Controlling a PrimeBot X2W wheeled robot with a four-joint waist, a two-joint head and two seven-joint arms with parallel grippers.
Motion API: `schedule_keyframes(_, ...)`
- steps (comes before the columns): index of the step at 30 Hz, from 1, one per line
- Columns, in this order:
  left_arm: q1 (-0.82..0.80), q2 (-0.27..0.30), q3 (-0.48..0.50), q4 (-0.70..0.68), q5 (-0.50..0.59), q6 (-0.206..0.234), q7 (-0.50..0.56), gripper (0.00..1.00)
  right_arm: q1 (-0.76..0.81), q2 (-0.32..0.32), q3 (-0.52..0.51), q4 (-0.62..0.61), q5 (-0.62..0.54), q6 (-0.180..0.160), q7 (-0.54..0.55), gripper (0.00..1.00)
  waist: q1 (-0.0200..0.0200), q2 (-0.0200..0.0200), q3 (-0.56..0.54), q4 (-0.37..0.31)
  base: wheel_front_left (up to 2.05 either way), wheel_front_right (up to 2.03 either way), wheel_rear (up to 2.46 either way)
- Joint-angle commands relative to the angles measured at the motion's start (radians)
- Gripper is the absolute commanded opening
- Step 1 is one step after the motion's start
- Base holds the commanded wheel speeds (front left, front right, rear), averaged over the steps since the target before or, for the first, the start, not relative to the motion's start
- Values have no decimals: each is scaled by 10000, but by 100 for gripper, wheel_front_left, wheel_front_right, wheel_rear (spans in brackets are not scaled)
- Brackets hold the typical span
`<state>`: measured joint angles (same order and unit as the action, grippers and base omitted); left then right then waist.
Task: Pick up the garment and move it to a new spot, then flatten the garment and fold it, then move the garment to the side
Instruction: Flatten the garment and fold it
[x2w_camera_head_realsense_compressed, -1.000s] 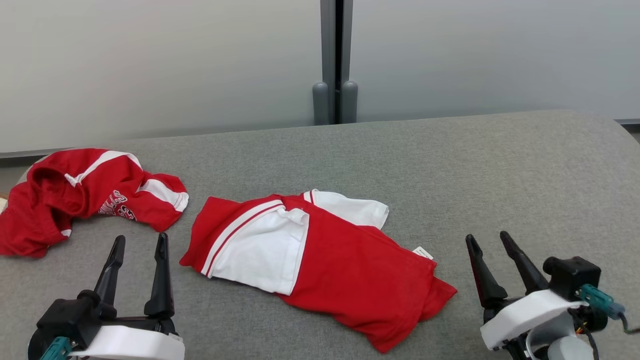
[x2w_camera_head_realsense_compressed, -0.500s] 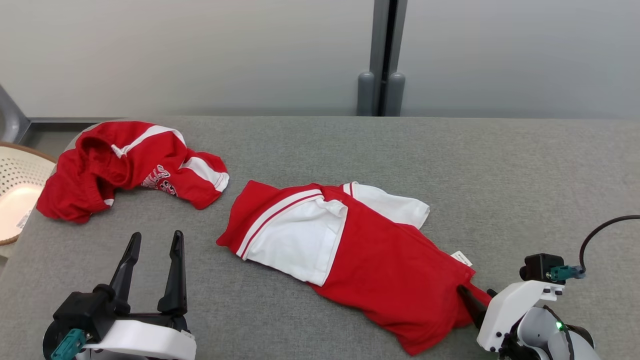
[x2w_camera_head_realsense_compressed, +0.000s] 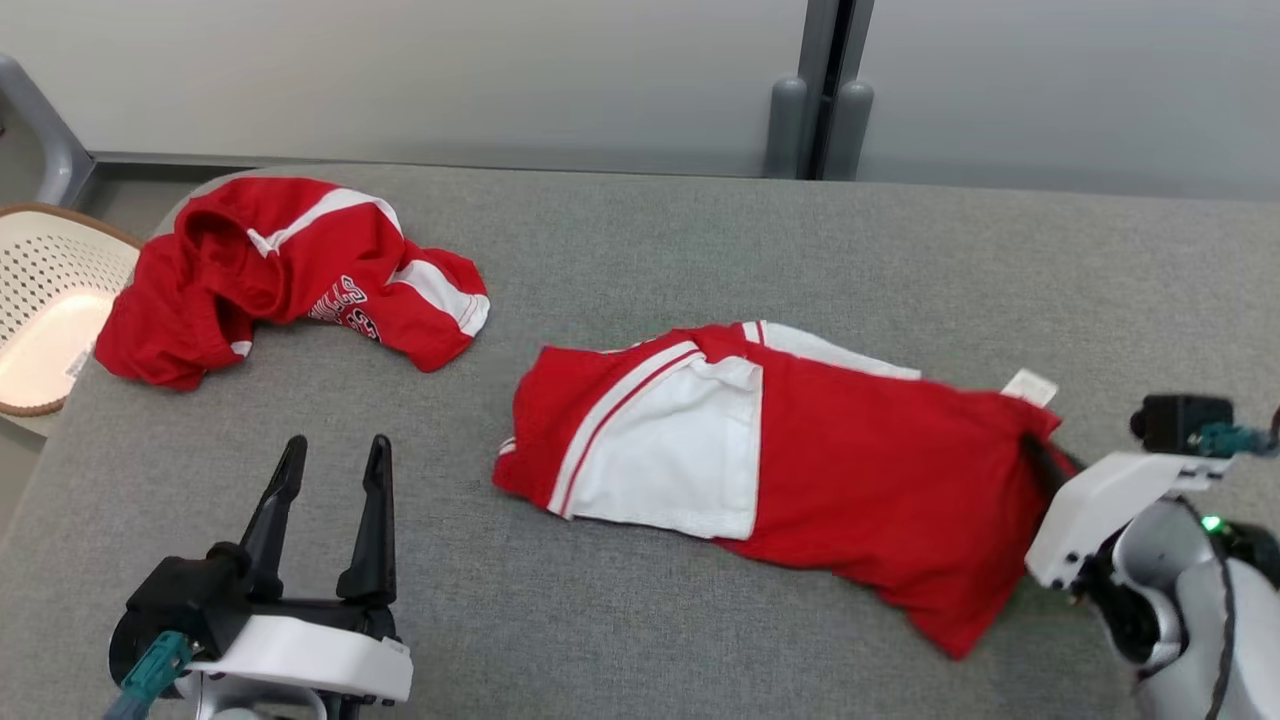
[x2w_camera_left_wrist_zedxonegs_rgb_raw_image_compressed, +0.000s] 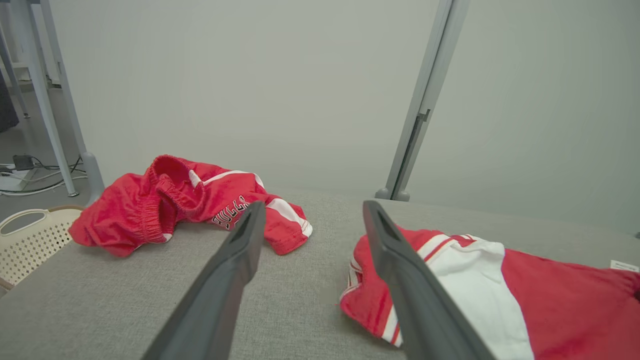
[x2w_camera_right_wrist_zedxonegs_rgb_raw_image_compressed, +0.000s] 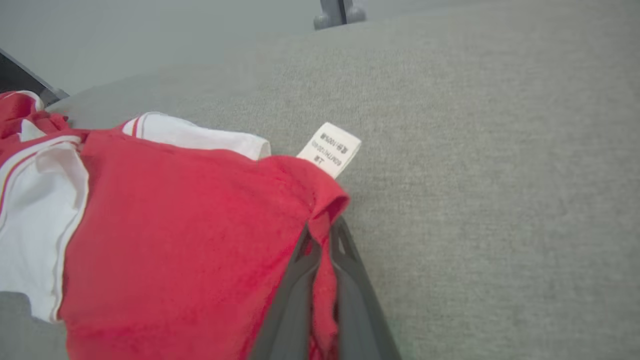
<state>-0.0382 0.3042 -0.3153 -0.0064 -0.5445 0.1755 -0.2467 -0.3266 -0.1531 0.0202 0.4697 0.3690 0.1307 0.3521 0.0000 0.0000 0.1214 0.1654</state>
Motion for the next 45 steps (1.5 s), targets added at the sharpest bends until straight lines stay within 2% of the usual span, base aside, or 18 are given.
schedule_keyframes(1, -232, 23, -26, -28, 94, -85, 3, 100, -364, -203, -32, -83, -37, 0, -18, 0, 0, 0, 391, -16, 0, 0, 0)
schedule_keyframes(4, -613, -20, -179, -18, 192, -167, 42, 100, -1319, -905, -107, -73, -202, -3, -236, 0, 0, 0, 919, 41, 0, 0, 0)
schedule_keyframes(8, -952, -83, -301, 37, 243, -264, 61, 100, -2278, -1418, -54, 340, -174, -1, -583, 0, 0, 0, 1396, 154, 0, 0, 0)
schedule_keyframes(13, -1423, -197, -466, 329, 269, -478, 28, 100, -3596, -1948, 123, 1788, -7, -1, -957, 0, 0, 0, 1794, 318, 0, 0, 0)
schedule_keyframes(14, -1475, -211, -488, 419, 252, -526, 24, 100, -3773, -2006, 131, 2132, -4, -1, -1022, 30, 0, 0, 1806, 332, 0, 0, 0)
schedule_keyframes(15, -1530, -226, -506, 499, 235, -558, 15, 100, -3932, -2064, 134, 2463, -61, -1, -1112, 100, 0, 0, 1797, 344, 0, 0, 0)
schedule_keyframes(17, -1614, -290, -566, 682, 219, -625, -9, 100, -4127, -2127, 143, 3022, -223, -1, -1481, 100, 0, 0, 1688, 353, 0, 0, 0)
schedule_keyframes(20, -1598, -375, -599, 942, 192, -680, -39, 100, -4127, -1853, 316, 3500, -145, 0, -2220, 100, 0, 0, 1389, 269, 0, 0, 0)
schedule_keyframes(25, -1408, -425, -544, 1259, 127, -760, -100, 100, -3508, -1413, 863, 3456, 268, -1, -3451, 100, 0, 0, 701, -86, 0, 0, 0)
schedule_keyframes(34, -1030, -371, -436, 1402, 58, -718, -133, 100, -1564, -867, 1748, 2051, 1277, 0, -4598, 100, 0, 0, -143, -783, 0, 0, 0)
schedule_keyframes(37, -879, -305, -378, 1331, 27, -663, -140, 100, -902, -847, 1733, 1493, 1383, 0, -4820, 100, 0, 0, -250, -977, 0, 0, 0)
schedule_keyframes(45, -534, -121, -130, 1138, -104, -505, -154, 100, 319, -691, 1120, -234, 788, 0, -5518, 100, 0, 0, -446, -1498, 0, 0, 0)
